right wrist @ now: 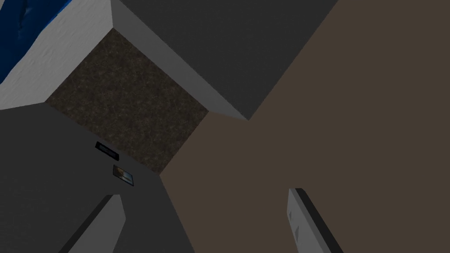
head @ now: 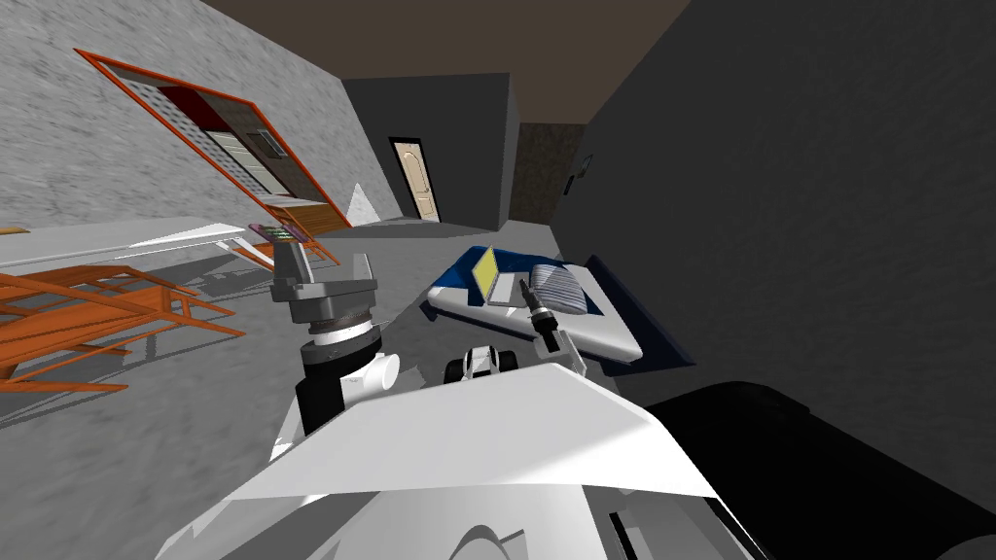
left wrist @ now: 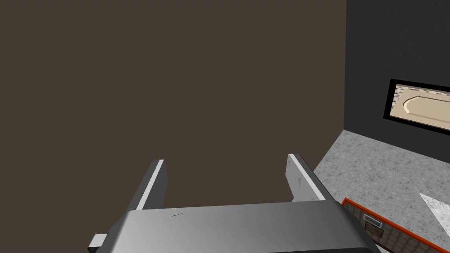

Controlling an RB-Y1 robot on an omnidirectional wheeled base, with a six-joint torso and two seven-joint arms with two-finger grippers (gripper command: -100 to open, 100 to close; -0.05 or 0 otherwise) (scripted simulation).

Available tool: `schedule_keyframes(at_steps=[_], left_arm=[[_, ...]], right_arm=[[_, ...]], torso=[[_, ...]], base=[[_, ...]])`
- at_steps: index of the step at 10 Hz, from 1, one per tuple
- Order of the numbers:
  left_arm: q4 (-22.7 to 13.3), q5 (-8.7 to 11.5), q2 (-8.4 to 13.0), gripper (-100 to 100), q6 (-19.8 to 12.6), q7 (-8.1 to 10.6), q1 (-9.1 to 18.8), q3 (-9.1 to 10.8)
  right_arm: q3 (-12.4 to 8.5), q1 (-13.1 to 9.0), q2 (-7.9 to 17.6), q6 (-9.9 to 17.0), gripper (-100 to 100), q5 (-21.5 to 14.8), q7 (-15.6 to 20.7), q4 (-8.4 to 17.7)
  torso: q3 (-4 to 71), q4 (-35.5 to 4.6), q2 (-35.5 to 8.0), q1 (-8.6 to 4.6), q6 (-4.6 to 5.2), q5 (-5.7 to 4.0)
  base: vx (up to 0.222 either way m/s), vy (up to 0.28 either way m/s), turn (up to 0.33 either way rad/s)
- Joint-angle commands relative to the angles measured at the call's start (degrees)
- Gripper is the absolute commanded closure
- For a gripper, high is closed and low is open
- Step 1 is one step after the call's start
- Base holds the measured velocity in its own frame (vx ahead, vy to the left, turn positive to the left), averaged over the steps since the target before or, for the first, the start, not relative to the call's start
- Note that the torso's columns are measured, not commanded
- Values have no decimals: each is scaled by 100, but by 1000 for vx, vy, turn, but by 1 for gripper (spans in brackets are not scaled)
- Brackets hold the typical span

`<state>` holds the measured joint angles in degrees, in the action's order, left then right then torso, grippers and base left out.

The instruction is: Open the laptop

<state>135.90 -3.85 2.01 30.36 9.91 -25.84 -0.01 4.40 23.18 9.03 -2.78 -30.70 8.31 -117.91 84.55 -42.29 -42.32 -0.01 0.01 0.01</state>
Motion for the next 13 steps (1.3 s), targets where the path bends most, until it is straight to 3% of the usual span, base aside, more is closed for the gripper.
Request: schedule_keyframes(at_steps=[1, 2, 3, 4, 5, 6, 7, 8, 9, 12, 13], left_arm=[[0, 0, 0, 0, 0, 0, 0, 0], [0, 0, 0, 0, 0, 0, 0, 0], [0, 0, 0, 0, 0, 0, 0, 0], [0, 0, 0, 0, 0, 0, 0, 0], [0, 0, 0, 0, 0, 0, 0, 0], [0, 0, 0, 0, 0, 0, 0, 0], [0, 0, 0, 0, 0, 0, 0, 0], [0, 0, 0, 0, 0, 0, 0, 0], [0, 0, 0, 0, 0, 0, 0, 0], [0, 0, 0, 0, 0, 0, 0, 0], [0, 0, 0, 0, 0, 0, 0, 0]], right_arm=[[61, -43, 19, 223, -100, -364, 145, 113], [123, -98, 30, 442, -100, -582, 276, 219], [123, -98, 30, 442, -100, -666, 276, 219], [187, -156, 38, 665, -100, -877, 410, 332], [187, -156, 38, 665, -100, -973, 410, 332], [252, -215, 43, 892, -100, -1184, 546, 453], [252, -215, 43, 892, -100, -1285, 546, 453], [317, -276, 45, 1124, -100, -1488, 683, 580], [317, -276, 45, 1124, -100, -1601, 683, 580], [450, -402, 44, 1579, -100, -2122, 962, 847], [450, -402, 44, 1594, -100, -2240, 962, 847]], torso=[[2, 1, 6, 0, -1, -1], [3, 1, 4, -4, 0, -1], [3, 1, 6, 3, -1, -1], [2, 1, 4, -1, -1, -1], [2, 1, 5, 1, -1, -1], [3, 1, 5, 0, -1, 0], [4, 2, 7, 5, -2, 0], [1, 1, 2, 3, 0, 0], [2, 1, 5, 6, -1, 1], [0, 0, 0, -4, 0, -2], [2, 1, 6, 4, -1, 0]], base=[[45, 52, 11], [49, 65, 21], [48, 53, 12], [52, 56, 21], [56, 55, 10], [63, 69, 29], [51, 68, 11], [62, 82, 20], [50, 70, 11], [51, 70, 18], [47, 67, 13]])
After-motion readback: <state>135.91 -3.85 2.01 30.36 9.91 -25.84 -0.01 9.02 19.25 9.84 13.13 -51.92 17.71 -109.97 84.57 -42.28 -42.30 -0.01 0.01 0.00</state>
